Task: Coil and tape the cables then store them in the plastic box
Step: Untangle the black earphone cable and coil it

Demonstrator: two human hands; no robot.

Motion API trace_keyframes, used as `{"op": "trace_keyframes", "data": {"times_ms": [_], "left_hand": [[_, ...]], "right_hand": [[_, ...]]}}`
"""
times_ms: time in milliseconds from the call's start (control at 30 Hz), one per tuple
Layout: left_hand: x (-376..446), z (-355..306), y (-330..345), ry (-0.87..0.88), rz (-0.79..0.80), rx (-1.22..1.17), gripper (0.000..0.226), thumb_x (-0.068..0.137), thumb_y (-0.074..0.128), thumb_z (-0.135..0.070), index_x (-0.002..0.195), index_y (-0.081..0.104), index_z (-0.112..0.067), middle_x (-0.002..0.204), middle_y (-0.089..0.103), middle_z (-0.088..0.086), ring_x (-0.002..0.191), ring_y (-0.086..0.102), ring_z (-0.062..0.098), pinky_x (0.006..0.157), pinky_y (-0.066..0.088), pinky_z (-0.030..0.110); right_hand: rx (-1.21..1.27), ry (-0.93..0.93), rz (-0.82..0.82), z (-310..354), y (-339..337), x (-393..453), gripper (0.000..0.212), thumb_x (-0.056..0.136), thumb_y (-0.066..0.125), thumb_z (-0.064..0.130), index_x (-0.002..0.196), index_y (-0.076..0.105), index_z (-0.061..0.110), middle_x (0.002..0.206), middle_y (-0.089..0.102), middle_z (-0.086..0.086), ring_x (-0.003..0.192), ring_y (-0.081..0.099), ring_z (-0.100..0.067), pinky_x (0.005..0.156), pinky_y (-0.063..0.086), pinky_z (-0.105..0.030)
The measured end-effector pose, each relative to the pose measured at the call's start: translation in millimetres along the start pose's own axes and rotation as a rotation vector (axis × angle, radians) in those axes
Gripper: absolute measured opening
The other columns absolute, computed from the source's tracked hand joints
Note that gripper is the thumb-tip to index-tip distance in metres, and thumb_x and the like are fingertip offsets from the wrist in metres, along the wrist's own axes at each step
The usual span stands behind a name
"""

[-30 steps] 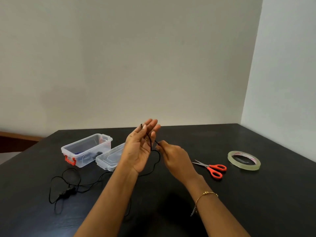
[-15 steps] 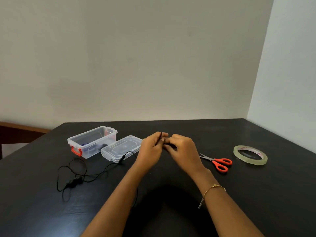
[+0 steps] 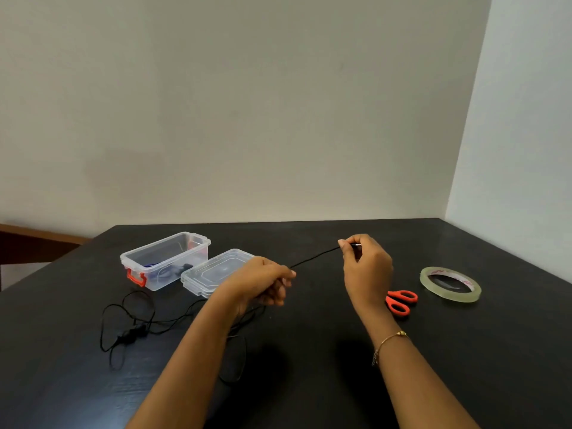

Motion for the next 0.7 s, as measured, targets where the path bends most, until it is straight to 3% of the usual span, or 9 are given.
{"op": "trace_keyframes", "data": {"times_ms": [200, 300, 367, 467, 567, 633, 700], "left_hand": [[1, -1, -5, -0.006, -0.075, 0.262, 0.038, 0.092, 0.052, -0.034, 0.061, 0.050, -0.012, 0.049, 0.053, 0.001, 0.041, 0.052, 0.009, 0.041, 0.040, 0.015], [-5, -8, -5, 0.048, -0.059, 0.335, 0.040, 0.094, 0.050, -0.033, 0.059, 0.048, -0.013, 0.049, 0.052, 0.000, 0.038, 0.051, 0.008, 0.042, 0.039, 0.014], [-9, -15, -3, 0.119, -0.032, 0.105, 0.039, 0.095, 0.047, -0.031, 0.059, 0.046, -0.014, 0.047, 0.048, -0.002, 0.038, 0.048, 0.007, 0.041, 0.036, 0.014], [-7, -32, -4, 0.313, 0.023, -0.543, 0.034, 0.098, 0.037, -0.024, 0.066, 0.044, -0.014, 0.049, 0.045, -0.005, 0.043, 0.044, 0.006, 0.041, 0.032, 0.014], [2, -29, -27, 0.470, -0.086, -1.026, 0.032, 0.099, 0.033, -0.019, 0.074, 0.052, -0.010, 0.057, 0.060, -0.002, 0.056, 0.061, 0.009, 0.049, 0.047, 0.014], [8, -20, -43, 0.550, -0.210, -1.124, 0.030, 0.099, 0.033, -0.016, 0.083, 0.057, -0.006, 0.072, 0.070, 0.003, 0.075, 0.069, 0.015, 0.068, 0.057, 0.018], [12, -11, -49, 0.563, -0.331, -1.020, 0.028, 0.099, 0.033, -0.013, 0.091, 0.058, -0.004, 0.088, 0.070, 0.008, 0.089, 0.067, 0.018, 0.082, 0.055, 0.022]], "right_hand": [[0.010, 0.034, -0.033, -8, 2, -3, 0.015, 0.088, 0.059, 0.021, 0.086, 0.062, 0.007, 0.075, 0.068, -0.009, 0.066, 0.066, -0.021, 0.059, 0.053, -0.029], [0.014, 0.076, -0.035, -13, 2, -3, 0.016, 0.088, 0.059, 0.021, 0.085, 0.061, 0.006, 0.076, 0.068, -0.010, 0.067, 0.066, -0.022, 0.060, 0.054, -0.032], [0.013, 0.092, -0.018, -15, 3, -4, 0.016, 0.089, 0.059, 0.021, 0.085, 0.061, 0.006, 0.076, 0.068, -0.010, 0.068, 0.066, -0.022, 0.059, 0.052, -0.029], [0.047, 0.004, 0.101, -1, 12, -9, 0.013, 0.087, 0.061, 0.020, 0.081, 0.060, 0.008, 0.073, 0.066, -0.006, 0.064, 0.065, -0.017, 0.055, 0.044, -0.016], [0.095, -0.211, 0.324, 30, 29, -21, 0.012, 0.084, 0.065, 0.019, 0.077, 0.061, 0.010, 0.072, 0.062, -0.001, 0.062, 0.060, -0.012, 0.057, 0.049, -0.022], [0.114, -0.320, 0.459, 46, 39, -30, 0.011, 0.083, 0.067, 0.019, 0.079, 0.063, 0.009, 0.074, 0.063, -0.001, 0.063, 0.059, -0.012, 0.061, 0.052, -0.029], [0.130, -0.394, 0.541, 56, 44, -36, 0.010, 0.081, 0.068, 0.018, 0.080, 0.066, 0.009, 0.077, 0.066, -0.002, 0.067, 0.060, -0.011, 0.064, 0.053, -0.031]]}}
Point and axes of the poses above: each hand's wrist, its own x-axis towards the middle knuckle, its own y-axis out of the palm, z = x × y, the point moved 7 cm from there along x, towards the middle knuckle
